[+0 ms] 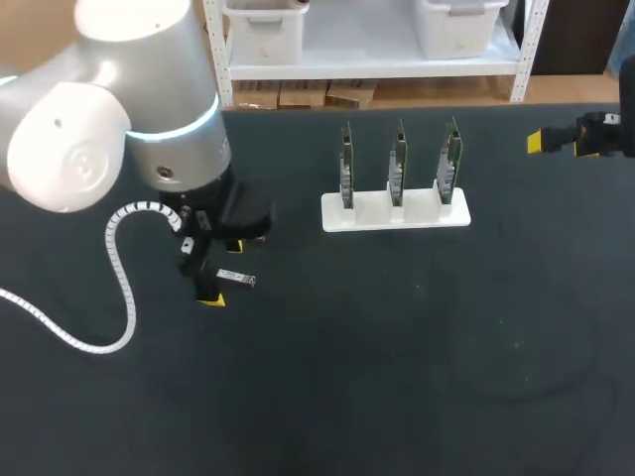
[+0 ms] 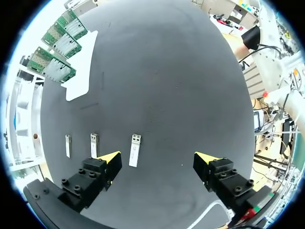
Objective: Pick up the optical module with the left hand, and insert it into the network port with the right hand.
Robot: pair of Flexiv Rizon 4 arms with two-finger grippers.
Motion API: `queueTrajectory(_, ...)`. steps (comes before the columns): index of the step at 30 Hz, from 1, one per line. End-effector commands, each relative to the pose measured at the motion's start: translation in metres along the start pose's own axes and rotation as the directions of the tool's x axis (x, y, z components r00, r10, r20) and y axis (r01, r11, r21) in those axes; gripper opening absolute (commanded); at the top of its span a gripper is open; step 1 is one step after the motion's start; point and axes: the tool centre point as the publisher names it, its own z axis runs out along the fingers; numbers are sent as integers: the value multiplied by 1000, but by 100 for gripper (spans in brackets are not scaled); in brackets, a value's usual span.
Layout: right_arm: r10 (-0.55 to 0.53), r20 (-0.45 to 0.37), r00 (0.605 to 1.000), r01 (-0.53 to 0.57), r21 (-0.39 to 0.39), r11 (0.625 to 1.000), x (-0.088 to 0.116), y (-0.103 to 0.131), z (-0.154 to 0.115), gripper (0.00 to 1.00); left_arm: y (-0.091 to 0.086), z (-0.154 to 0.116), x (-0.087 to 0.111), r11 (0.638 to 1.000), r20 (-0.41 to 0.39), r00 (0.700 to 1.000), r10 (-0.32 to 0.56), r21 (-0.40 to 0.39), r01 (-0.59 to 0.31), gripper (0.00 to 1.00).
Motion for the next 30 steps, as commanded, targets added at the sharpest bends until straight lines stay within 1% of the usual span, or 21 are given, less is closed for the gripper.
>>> queueTrajectory(1,0,0,1000,0,4,1000,1,1,-1,100,0,0,1,1000,0,1000,1,-1,-1,100)
queueTrajectory(8,0,0,1000,0,4,1000,1,1,-1,100,0,0,1,1000,0,1000,1,-1,-1,100)
queueTrajectory(10,0,0,1000,0,4,1000,1,1,-1,100,-4,-7,-7,994,-25,995,101,-44,-102,100)
queueTrajectory(11,0,0,1000,0,4,1000,1,1,-1,100,-5,-9,-9,991,-29,991,128,-43,-129,100)
queueTrajectory(12,0,0,1000,0,4,1000,1,1,-1,100,-6,-11,-11,989,-52,988,144,-35,-146,100)
queueTrajectory(13,0,0,1000,0,4,1000,1,1,-1,100,-7,-11,-12,984,-83,982,170,-44,-174,100)
queueTrajectory(14,0,0,1000,0,4,1000,1,1,-1,100,-8,-12,-12,980,-74,979,191,-33,-194,100)
queueTrajectory(15,0,0,1000,0,4,1000,1,1,-1,100,-9,-13,-11,976,-84,974,212,-26,-215,100)
queueTrajectory(18,0,0,1000,0,4,1000,1,1,-1,100,-13,-14,-8,972,-106,966,236,14,-235,100)
queueTrajectory(20,0,0,1000,0,4,1000,1,1,-1,100,-15,-13,-5,972,-141,961,237,31,-235,100)
queueTrajectory(22,0,0,1000,0,4,1000,1,1,-1,100,-13,-11,-2,974,-151,963,224,48,-220,100)
queueTrajectory(24,0,0,1000,0,4,1000,1,1,-1,100,-9,-8,-1,981,-146,970,194,50,-189,100)
queueTrajectory(26,0,0,1000,0,4,1000,1,1,-1,100,-3,-6,-1,988,-151,976,157,31,-154,100)
queueTrajectory(29,0,0,1000,0,4,1000,1,1,-1,100,4,-4,-2,995,-125,987,99,5,-99,100)
queueTrajectory(30,0,0,1000,0,4,1000,1,1,-1,100,5,-4,-3,996,-112,989,93,1,-94,100)
